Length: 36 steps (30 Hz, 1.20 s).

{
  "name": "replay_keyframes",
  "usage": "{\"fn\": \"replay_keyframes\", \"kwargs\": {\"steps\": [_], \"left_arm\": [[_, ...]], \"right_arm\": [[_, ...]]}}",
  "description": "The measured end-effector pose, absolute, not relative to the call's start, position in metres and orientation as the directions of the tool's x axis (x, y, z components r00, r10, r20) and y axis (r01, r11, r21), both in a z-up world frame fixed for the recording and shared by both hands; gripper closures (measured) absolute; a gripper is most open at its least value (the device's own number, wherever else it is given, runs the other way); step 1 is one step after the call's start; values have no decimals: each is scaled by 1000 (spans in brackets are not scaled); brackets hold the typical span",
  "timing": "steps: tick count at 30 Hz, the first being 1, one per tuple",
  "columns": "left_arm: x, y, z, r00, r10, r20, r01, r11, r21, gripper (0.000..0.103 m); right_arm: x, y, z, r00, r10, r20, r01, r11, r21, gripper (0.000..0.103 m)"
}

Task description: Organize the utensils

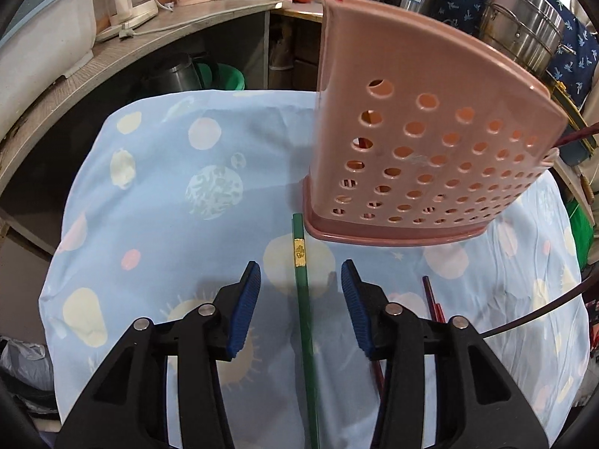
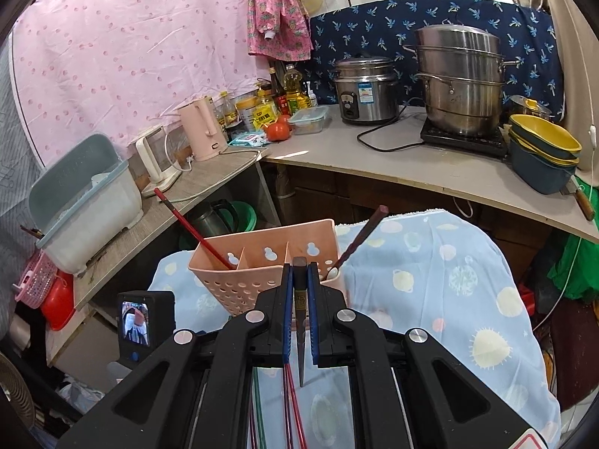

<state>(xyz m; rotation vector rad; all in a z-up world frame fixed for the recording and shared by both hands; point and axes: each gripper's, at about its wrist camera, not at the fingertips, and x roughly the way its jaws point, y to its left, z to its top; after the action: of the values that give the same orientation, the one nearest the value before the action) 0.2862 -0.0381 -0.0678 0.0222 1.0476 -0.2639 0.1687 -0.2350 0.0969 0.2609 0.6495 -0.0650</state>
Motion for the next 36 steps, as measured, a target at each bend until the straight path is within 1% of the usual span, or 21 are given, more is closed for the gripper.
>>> {"fn": "replay_keyframes", "kwargs": {"steps": [1, 2, 3, 4, 5, 6, 8, 11, 18, 23, 31, 36], "left_arm": [[289, -39, -70, 465, -209, -860, 228, 967, -112, 65], [292, -41, -73, 457, -213, -863, 232, 966, -116, 69], [294, -42, -75, 452, -214, -866, 233, 965, -117, 72], [296, -44, -77, 446, -217, -868, 235, 964, -120, 73], [298, -45, -79, 441, -219, -870, 236, 964, -123, 76], [299, -47, -81, 437, -220, -872, 236, 964, -125, 83], [301, -49, -85, 428, -220, -877, 234, 964, -128, 89], [301, -48, -89, 434, -205, -877, 228, 967, -113, 94], [292, -45, -83, 444, -220, -869, 225, 966, -130, 95], [276, -40, -59, 475, -232, -849, 227, 964, -137, 95], [246, -24, 5, 555, -269, -787, 238, 958, -160, 95], [229, -16, 63, 622, -292, -726, 248, 954, -171, 96]], "right_arm": [[172, -235, 96, 795, 24, -607, 140, 965, 221, 96], [175, -234, 95, 795, 22, -606, 140, 966, 218, 96], [177, -234, 94, 796, 18, -605, 140, 967, 213, 96], [178, -235, 94, 796, 18, -605, 140, 967, 213, 96], [180, -236, 94, 796, 20, -606, 140, 966, 216, 96], [182, -237, 93, 794, 20, -607, 141, 966, 217, 96], [184, -239, 93, 794, 21, -608, 142, 966, 218, 96], [185, -239, 93, 794, 21, -608, 141, 966, 219, 96], [184, -236, 94, 795, 27, -605, 138, 965, 225, 96], [175, -233, 100, 802, 35, -596, 133, 963, 235, 96], [157, -233, 127, 832, 27, -554, 119, 967, 225, 96], [153, -235, 147, 849, 30, -527, 103, 970, 222, 96]]}}
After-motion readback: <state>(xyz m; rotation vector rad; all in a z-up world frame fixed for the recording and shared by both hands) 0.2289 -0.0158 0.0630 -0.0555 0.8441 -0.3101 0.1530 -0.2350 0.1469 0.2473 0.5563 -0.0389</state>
